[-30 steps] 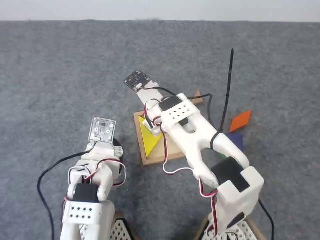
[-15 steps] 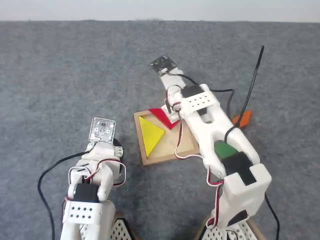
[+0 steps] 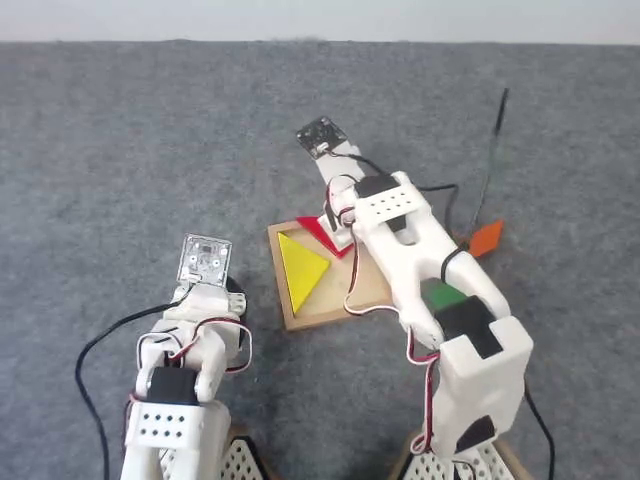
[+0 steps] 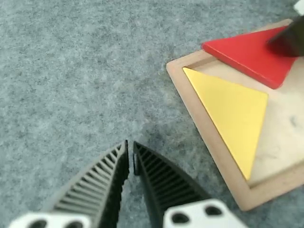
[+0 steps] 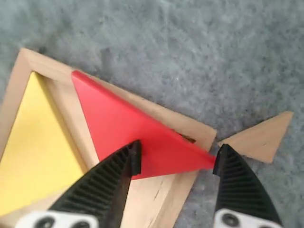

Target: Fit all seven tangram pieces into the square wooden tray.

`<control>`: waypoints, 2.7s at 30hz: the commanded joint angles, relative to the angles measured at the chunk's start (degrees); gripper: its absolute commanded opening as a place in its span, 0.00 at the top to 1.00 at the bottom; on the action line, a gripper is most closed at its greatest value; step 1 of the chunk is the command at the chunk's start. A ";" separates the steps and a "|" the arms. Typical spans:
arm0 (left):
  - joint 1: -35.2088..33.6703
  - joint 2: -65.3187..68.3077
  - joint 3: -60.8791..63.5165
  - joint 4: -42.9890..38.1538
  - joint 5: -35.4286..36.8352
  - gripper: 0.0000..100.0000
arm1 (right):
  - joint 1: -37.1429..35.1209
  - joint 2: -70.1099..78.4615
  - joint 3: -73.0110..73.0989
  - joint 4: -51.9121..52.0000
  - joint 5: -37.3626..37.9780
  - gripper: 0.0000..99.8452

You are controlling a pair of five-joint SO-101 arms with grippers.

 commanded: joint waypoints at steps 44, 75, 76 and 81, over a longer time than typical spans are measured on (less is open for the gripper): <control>-0.26 -0.79 -0.48 0.26 0.35 0.98 | 28.09 -36.09 26.20 13.23 -8.62 0.74; -0.26 -0.79 -0.48 0.26 0.35 0.98 | 29.93 -1.98 -2.73 12.26 -8.35 0.74; -0.26 -0.79 -0.48 0.26 0.35 0.98 | 29.93 -2.59 -3.25 13.85 -6.33 0.74; -0.26 -0.79 -0.48 0.26 0.35 0.98 | 29.93 -6.20 -4.75 15.78 1.14 0.74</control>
